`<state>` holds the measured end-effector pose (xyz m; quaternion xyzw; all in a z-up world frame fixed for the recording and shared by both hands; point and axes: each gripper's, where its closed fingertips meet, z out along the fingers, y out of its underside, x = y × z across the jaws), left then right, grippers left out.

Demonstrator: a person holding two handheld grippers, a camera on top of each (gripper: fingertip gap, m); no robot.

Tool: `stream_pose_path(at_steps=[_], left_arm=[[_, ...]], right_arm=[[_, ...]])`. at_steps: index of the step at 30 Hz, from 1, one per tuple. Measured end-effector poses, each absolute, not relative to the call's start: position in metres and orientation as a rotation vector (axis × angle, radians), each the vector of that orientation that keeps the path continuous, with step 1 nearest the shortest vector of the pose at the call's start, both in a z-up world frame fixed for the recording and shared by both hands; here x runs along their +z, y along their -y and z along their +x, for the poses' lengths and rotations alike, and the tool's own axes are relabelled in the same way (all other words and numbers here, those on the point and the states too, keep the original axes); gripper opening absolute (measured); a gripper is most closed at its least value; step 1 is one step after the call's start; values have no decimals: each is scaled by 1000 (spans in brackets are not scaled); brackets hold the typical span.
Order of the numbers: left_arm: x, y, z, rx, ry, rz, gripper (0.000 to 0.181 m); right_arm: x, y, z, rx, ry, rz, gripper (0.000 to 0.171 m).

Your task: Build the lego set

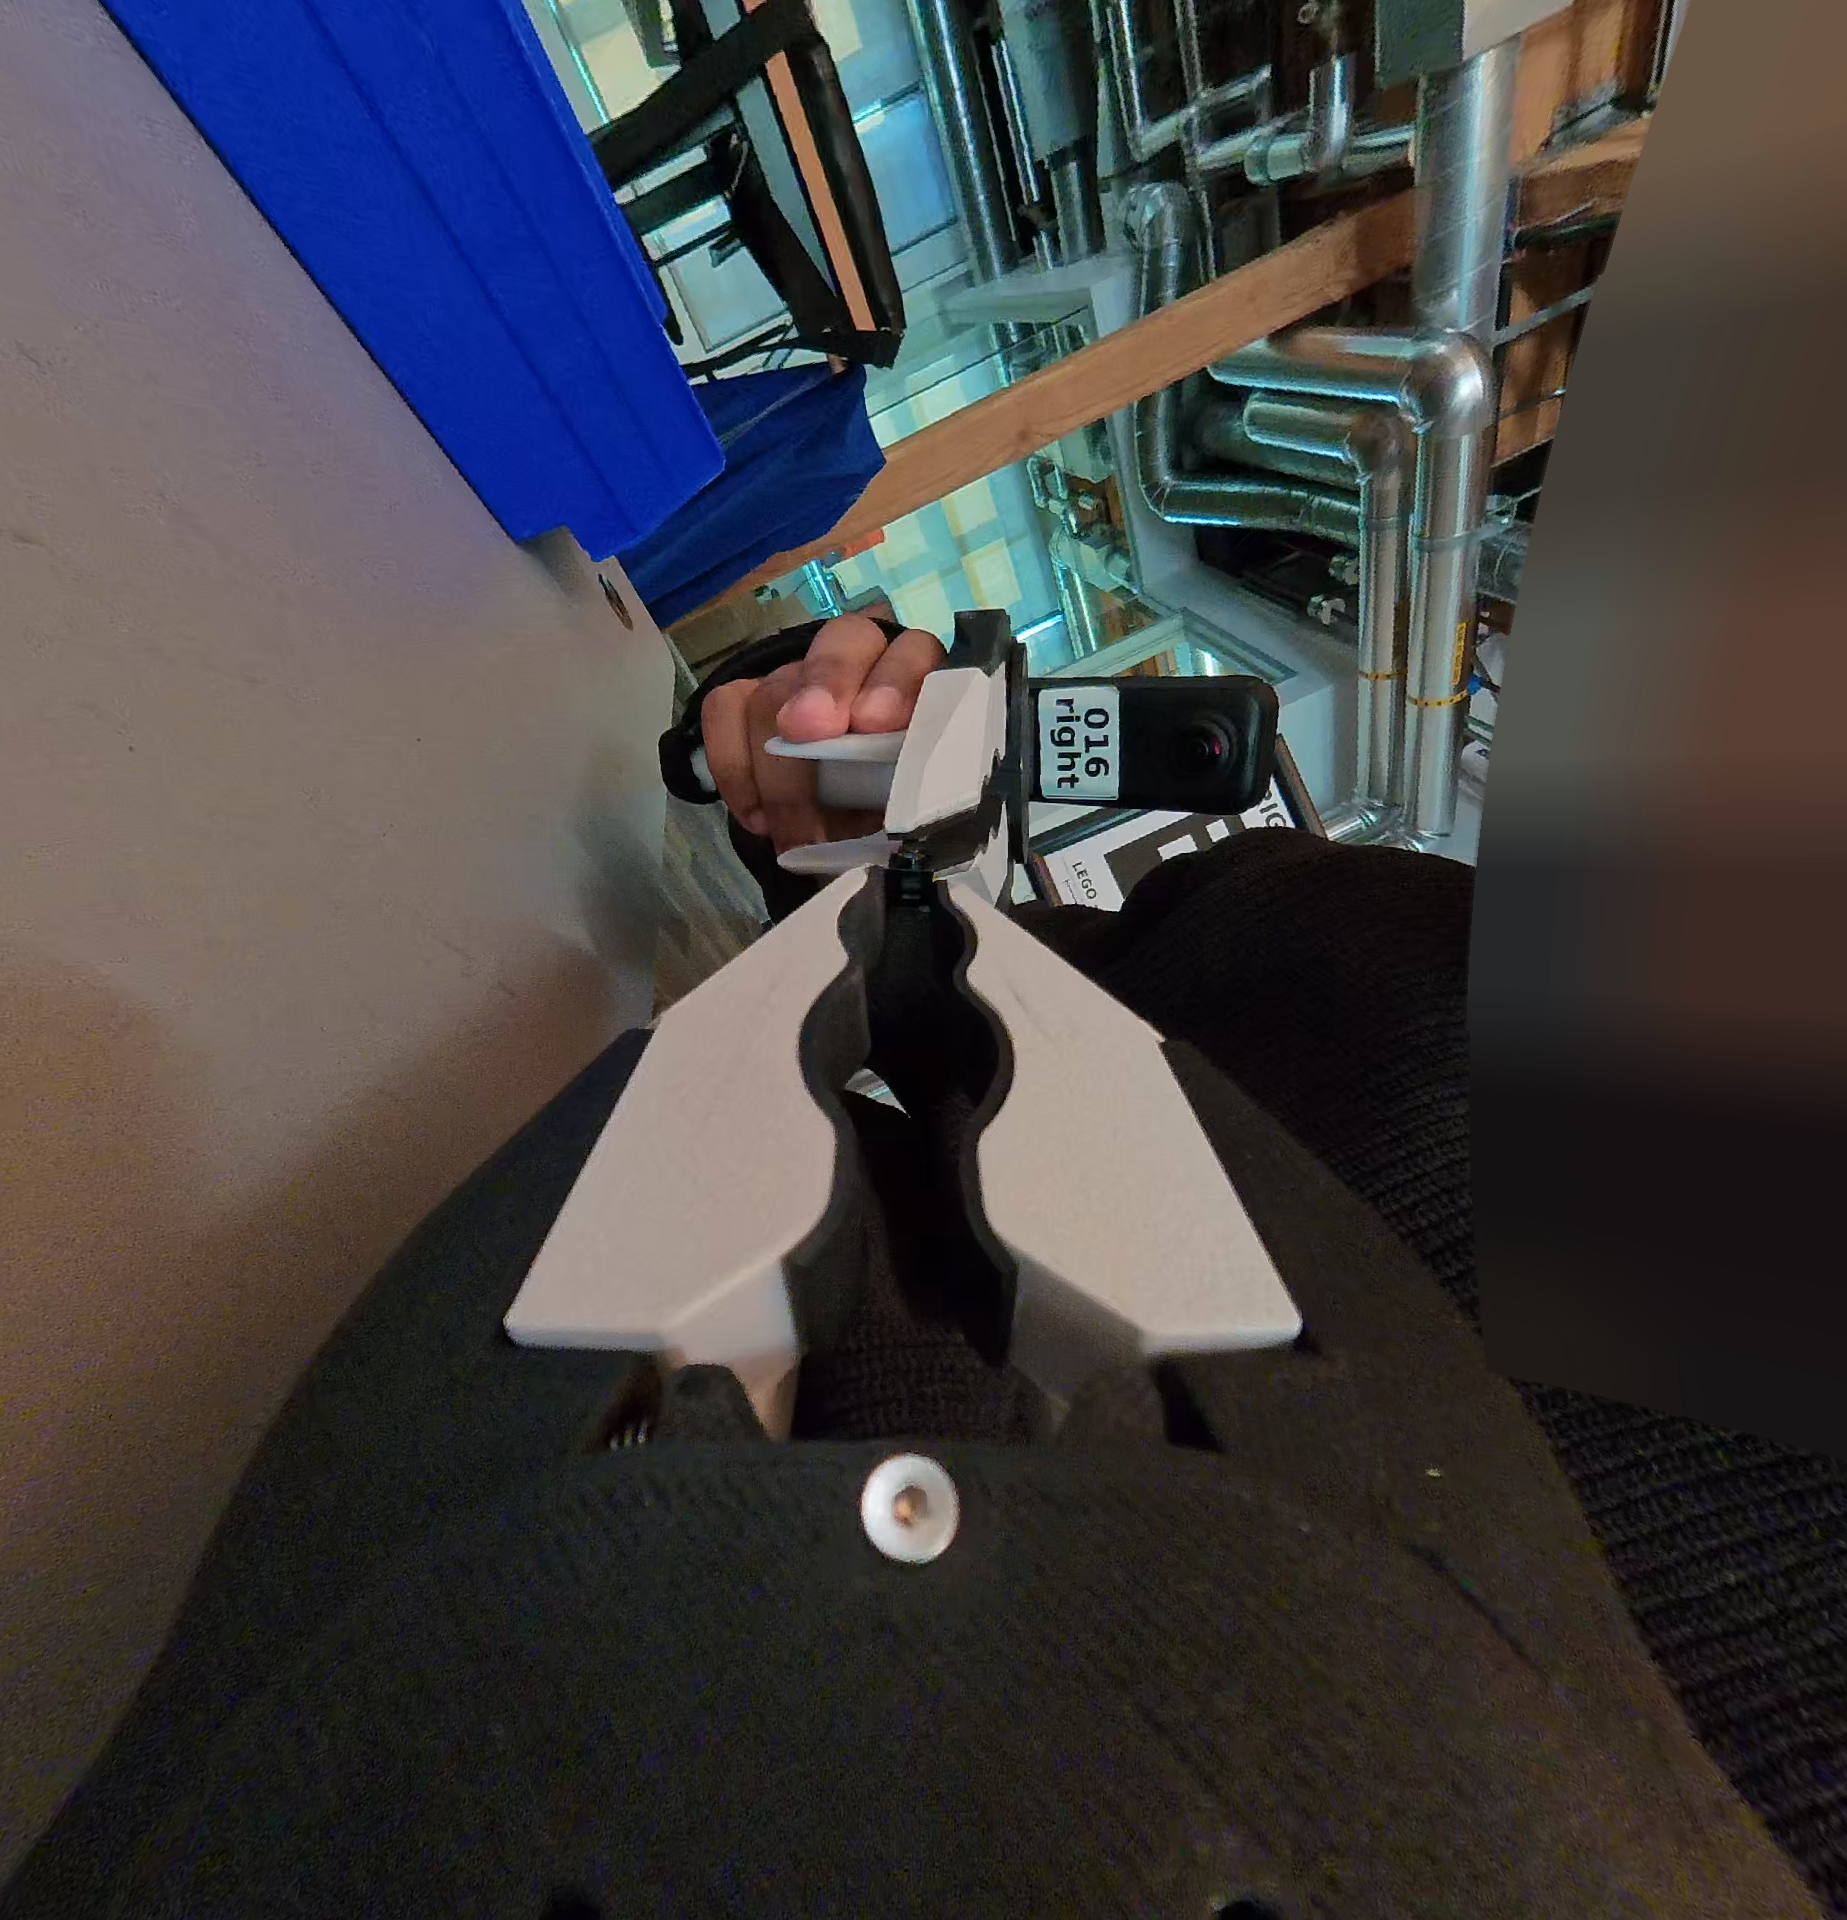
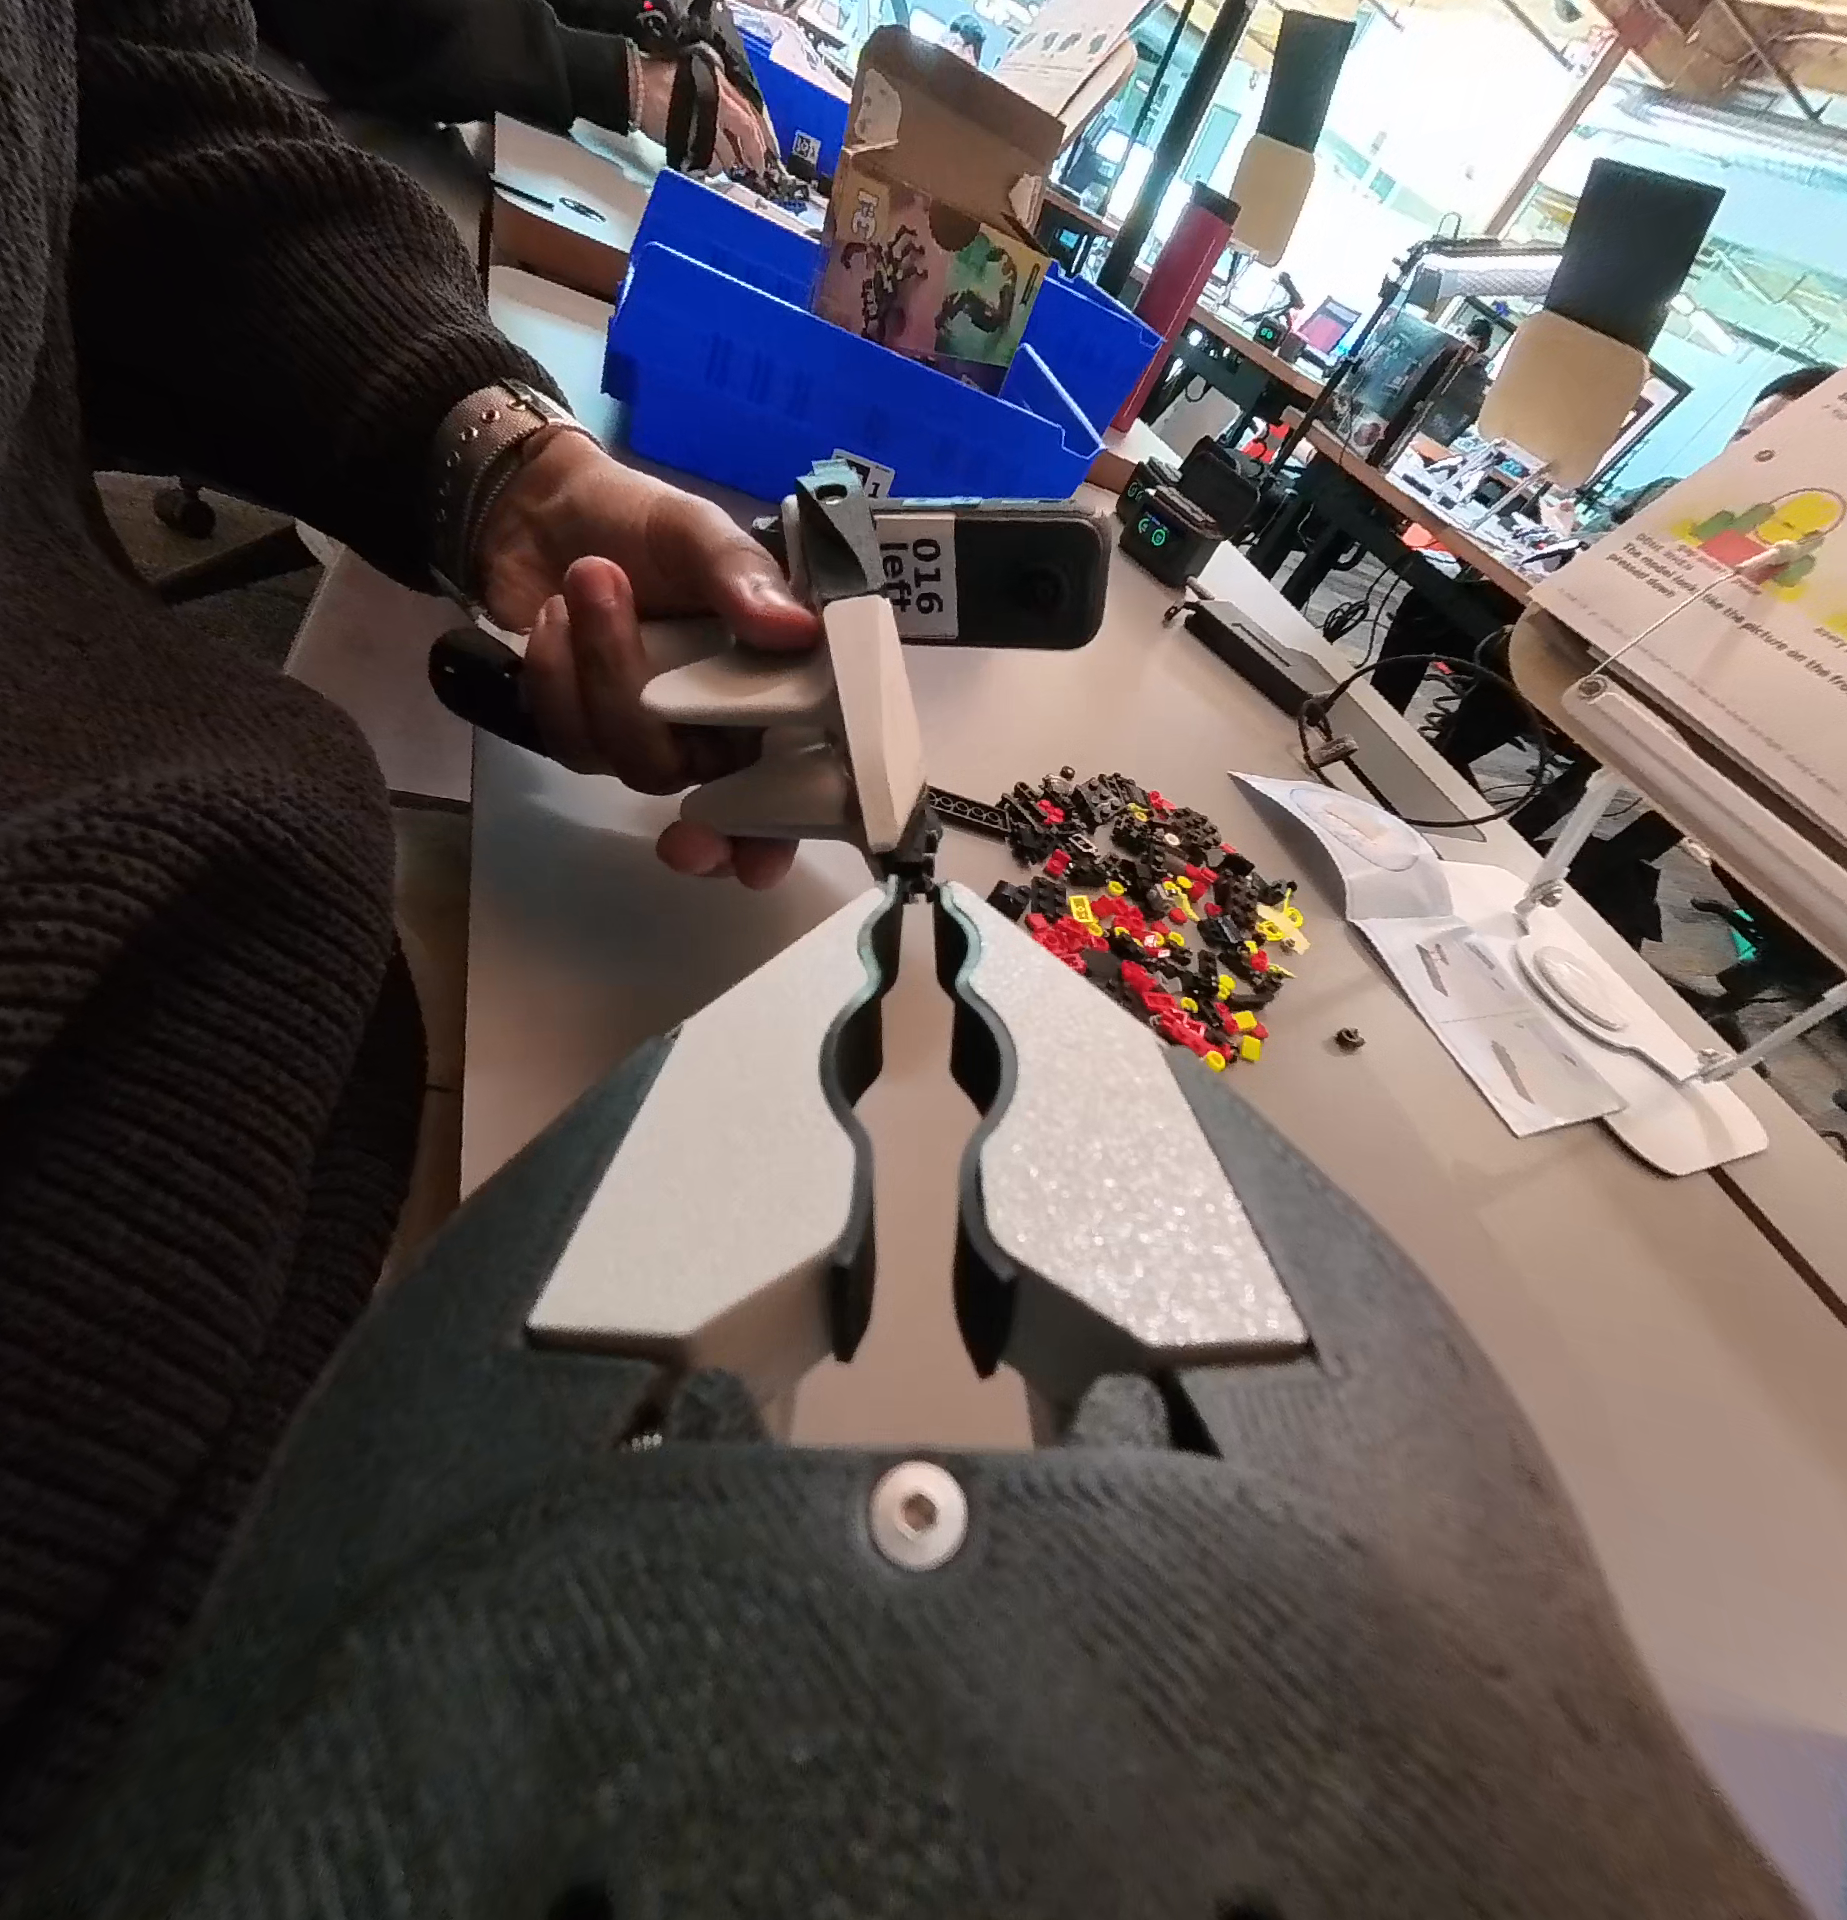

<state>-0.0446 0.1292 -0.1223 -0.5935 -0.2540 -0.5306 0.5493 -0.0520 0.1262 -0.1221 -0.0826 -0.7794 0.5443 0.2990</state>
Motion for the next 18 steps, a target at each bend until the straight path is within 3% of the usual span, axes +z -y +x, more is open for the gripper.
stream_pose_path(at_steps=[18], left_arm=[[-123, -132, -53, -1223, 665, -1352, 3]], right_arm=[[-123, -129, -59, 1362, 2041, -259, 3]])
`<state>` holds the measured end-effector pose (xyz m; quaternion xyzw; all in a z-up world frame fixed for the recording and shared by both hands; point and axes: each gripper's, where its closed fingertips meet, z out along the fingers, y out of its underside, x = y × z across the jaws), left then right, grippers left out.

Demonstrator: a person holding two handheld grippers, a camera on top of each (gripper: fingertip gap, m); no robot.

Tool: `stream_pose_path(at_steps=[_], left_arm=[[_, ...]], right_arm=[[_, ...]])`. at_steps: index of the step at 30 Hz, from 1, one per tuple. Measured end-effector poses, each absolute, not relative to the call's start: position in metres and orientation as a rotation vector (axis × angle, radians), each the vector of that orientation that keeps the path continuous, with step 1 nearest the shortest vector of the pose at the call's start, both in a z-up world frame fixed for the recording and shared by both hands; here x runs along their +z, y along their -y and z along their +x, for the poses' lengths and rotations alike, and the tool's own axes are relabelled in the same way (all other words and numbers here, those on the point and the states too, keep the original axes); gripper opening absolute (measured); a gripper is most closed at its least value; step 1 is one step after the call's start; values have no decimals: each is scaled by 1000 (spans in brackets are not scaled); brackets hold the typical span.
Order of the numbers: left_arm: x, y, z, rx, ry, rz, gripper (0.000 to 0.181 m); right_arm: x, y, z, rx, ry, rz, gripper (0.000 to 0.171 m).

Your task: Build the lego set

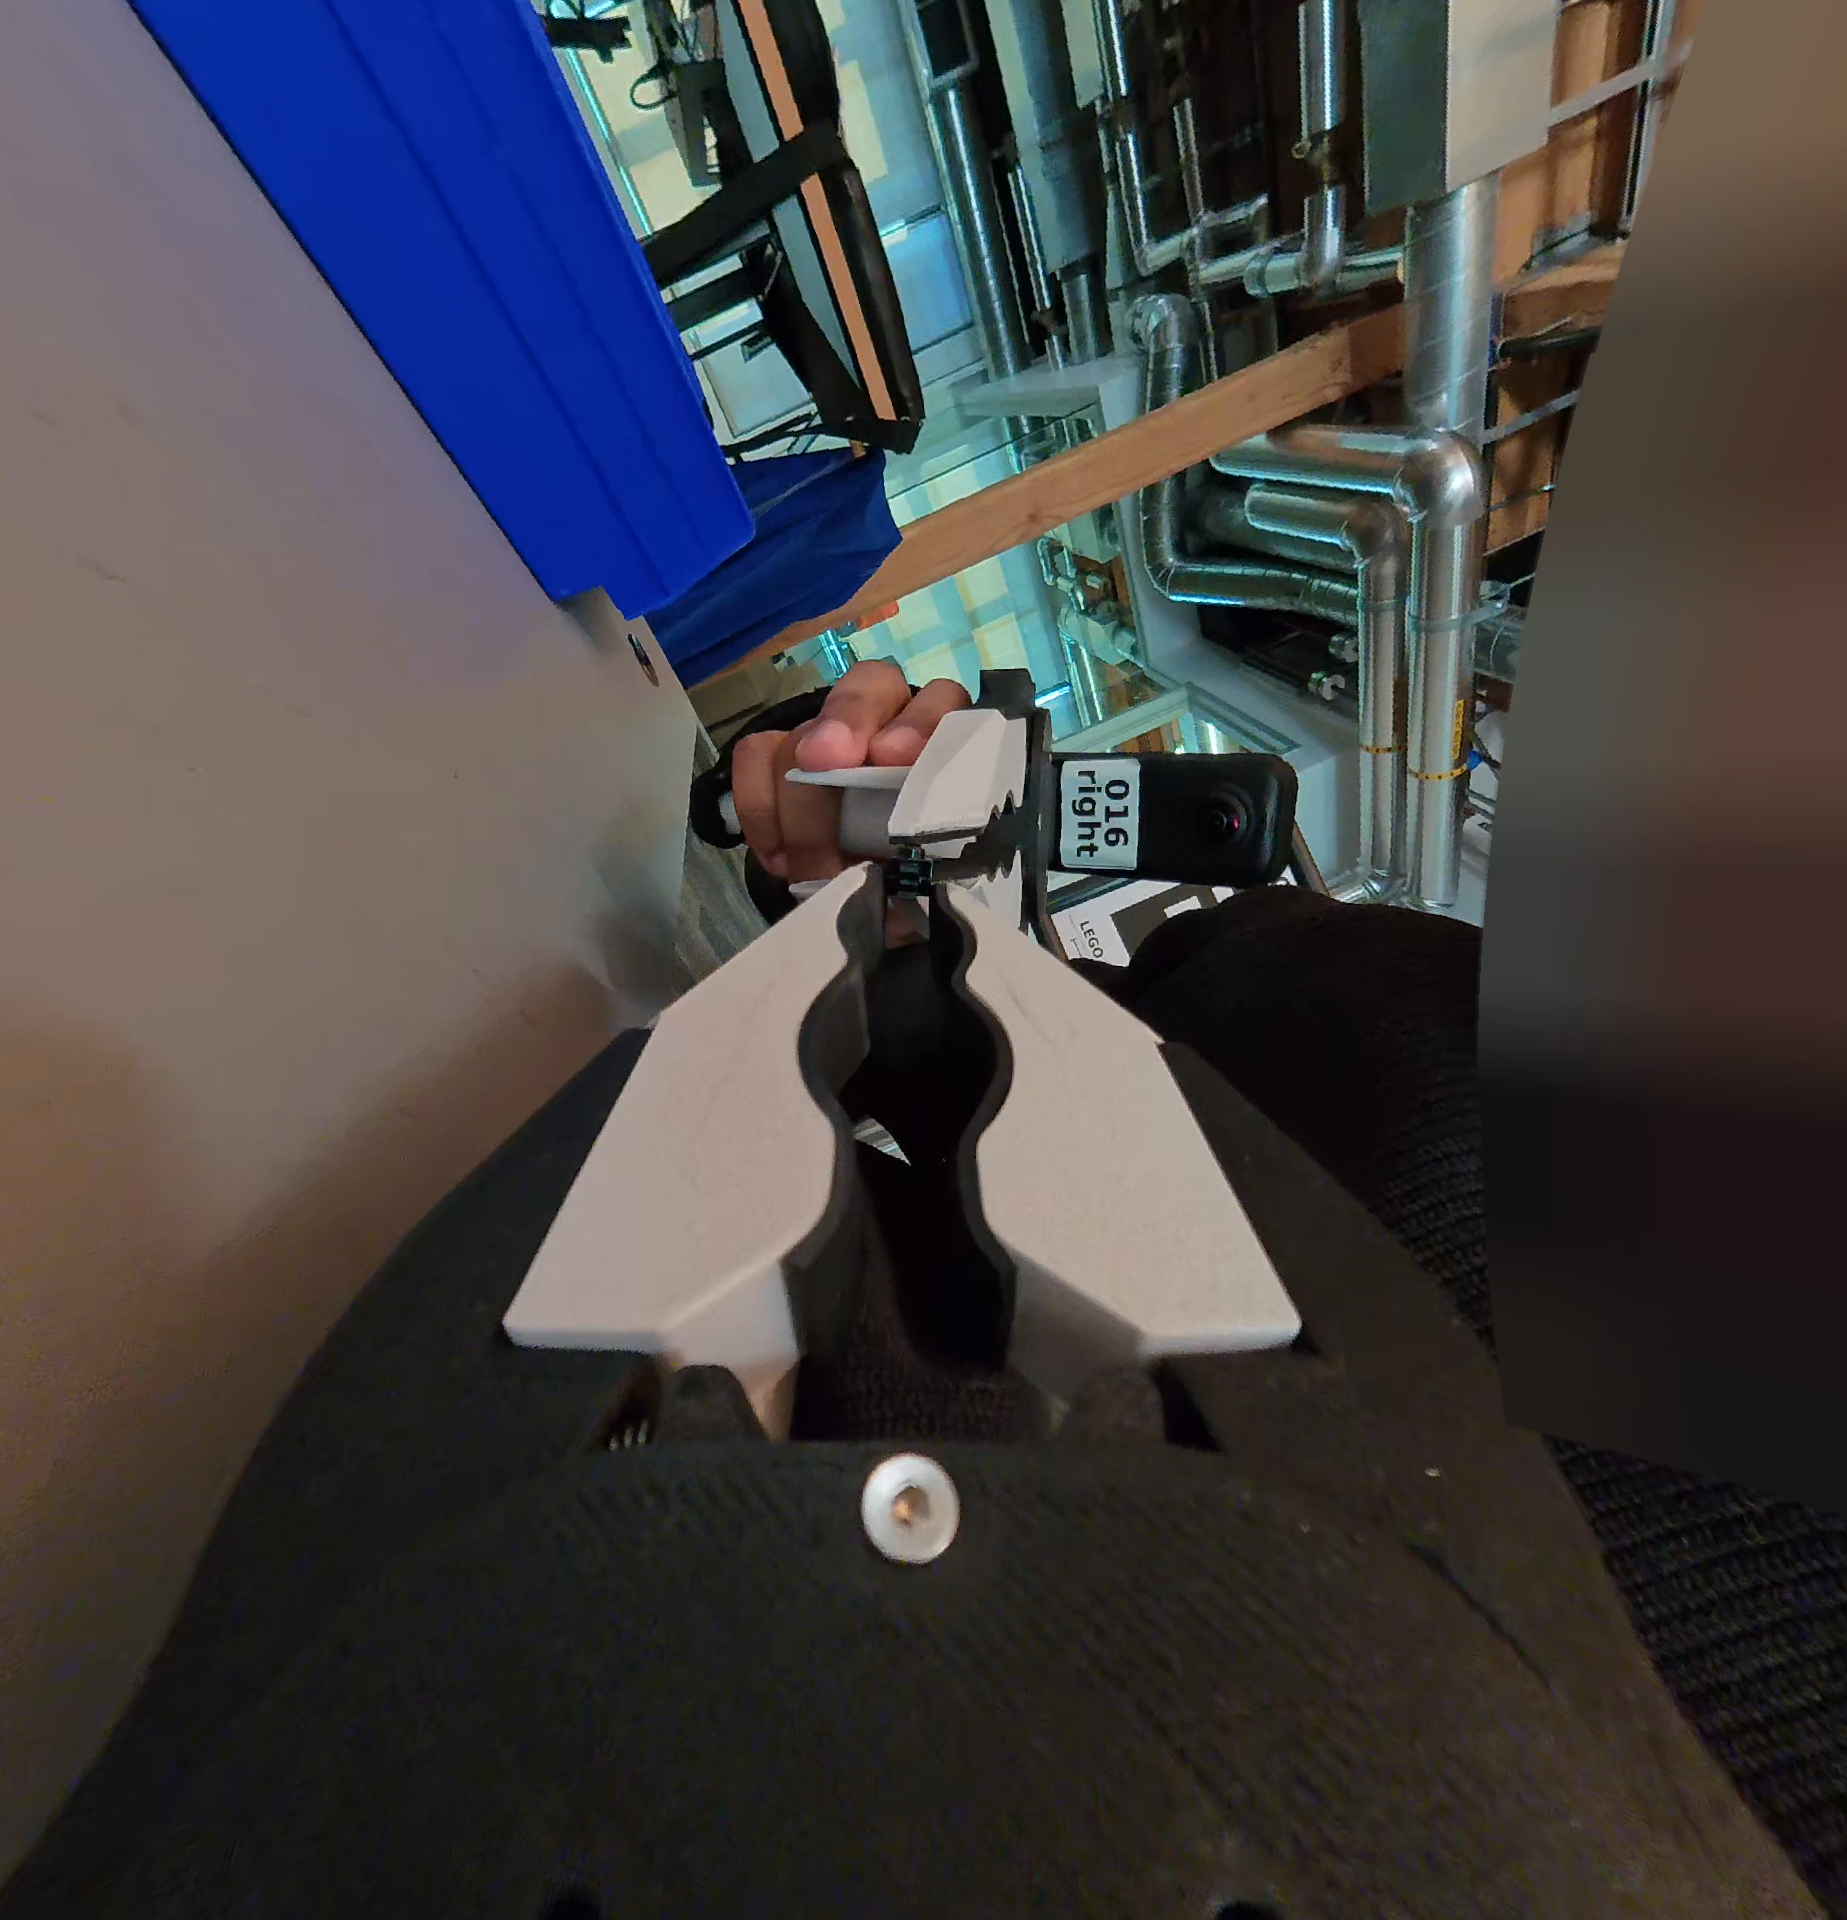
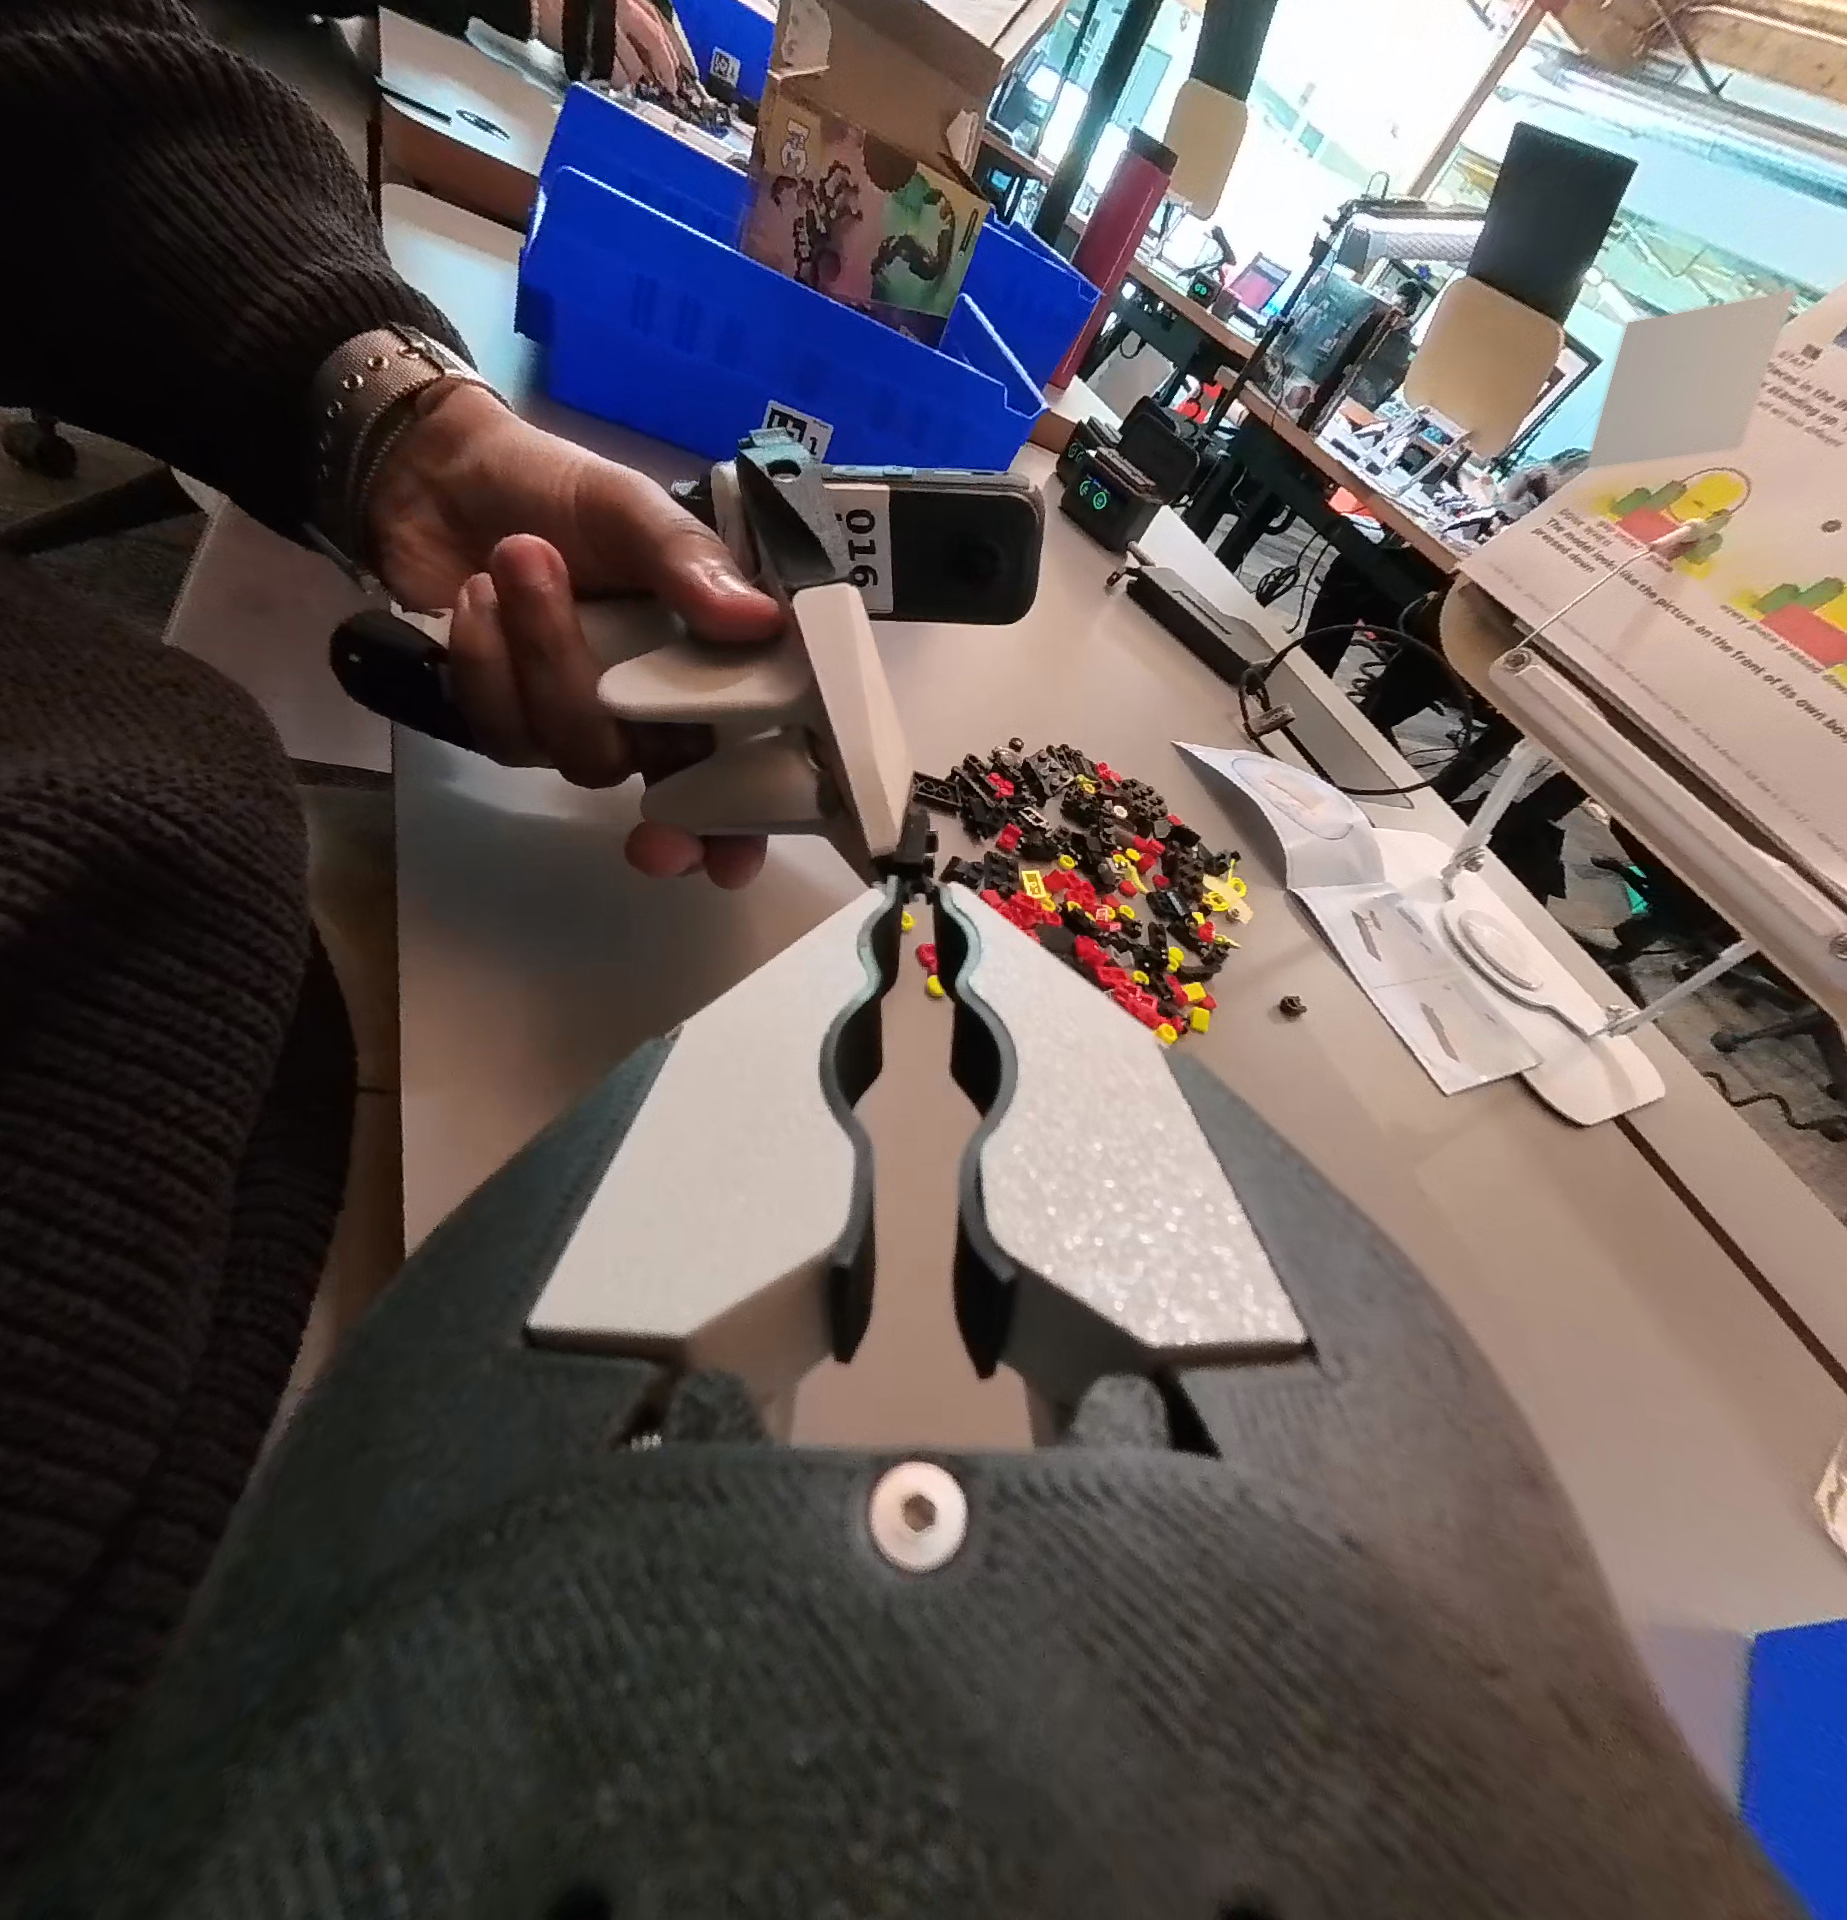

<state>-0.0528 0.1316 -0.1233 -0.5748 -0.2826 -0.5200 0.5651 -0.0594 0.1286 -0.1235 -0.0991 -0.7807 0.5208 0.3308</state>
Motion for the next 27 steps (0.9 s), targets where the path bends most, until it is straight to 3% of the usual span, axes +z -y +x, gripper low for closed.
stream_pose_path(at_steps=[27], left_arm=[[-123, -133, -54, -1201, 670, -1352, 4]], right_arm=[[-124, -130, -59, 1357, 2043, -251, 3]])
